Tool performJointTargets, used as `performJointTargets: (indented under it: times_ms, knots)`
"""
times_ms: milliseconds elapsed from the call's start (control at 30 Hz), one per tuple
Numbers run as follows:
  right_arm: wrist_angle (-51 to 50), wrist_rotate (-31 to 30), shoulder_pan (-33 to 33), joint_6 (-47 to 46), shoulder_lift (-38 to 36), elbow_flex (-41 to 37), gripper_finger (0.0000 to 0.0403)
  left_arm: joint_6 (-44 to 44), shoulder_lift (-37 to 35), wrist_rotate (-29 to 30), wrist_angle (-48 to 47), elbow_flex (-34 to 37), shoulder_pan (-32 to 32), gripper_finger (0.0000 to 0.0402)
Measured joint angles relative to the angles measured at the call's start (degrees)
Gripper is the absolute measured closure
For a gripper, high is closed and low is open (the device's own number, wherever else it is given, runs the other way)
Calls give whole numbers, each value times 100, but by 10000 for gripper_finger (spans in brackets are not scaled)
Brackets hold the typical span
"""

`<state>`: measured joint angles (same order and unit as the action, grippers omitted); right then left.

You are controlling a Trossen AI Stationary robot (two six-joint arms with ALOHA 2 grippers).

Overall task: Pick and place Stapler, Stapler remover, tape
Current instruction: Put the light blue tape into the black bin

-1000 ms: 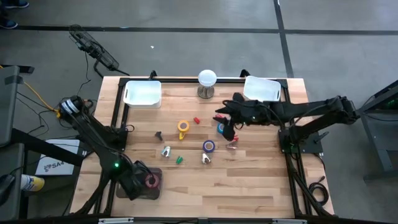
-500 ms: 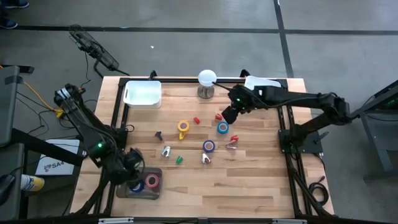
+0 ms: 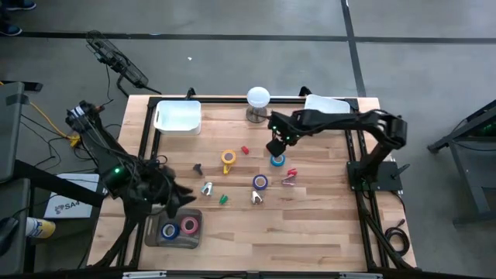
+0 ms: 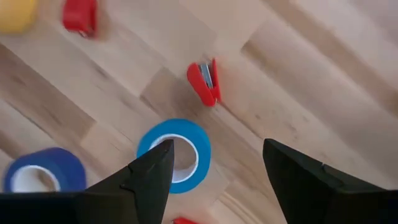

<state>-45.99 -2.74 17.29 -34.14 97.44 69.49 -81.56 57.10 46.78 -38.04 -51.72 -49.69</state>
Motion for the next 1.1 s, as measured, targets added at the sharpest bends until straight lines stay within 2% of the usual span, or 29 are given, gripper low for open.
performJointTargets:
  times_ms: [100,167,367,600,900,1100]
  knots:
    - [-85,33,1,8,243,-2,164,645,0,423,301,0,338,214]
    - [-146,34,1,8,358,-2,164,1151,5,480,575,0,680,214]
    - [-201,-116,-1,115,505,-2,164,2620,20,184,1305,0,1783,214]
    - [-196,-112,-86,-47,505,-2,164,4219,20,-79,2160,0,2747,214]
    - [-185,13,-165,-265,506,-2,164,7365,124,-162,2866,0,3467,214]
    - [-115,51,-165,-344,505,-61,164,7855,322,-521,2898,0,3711,214]
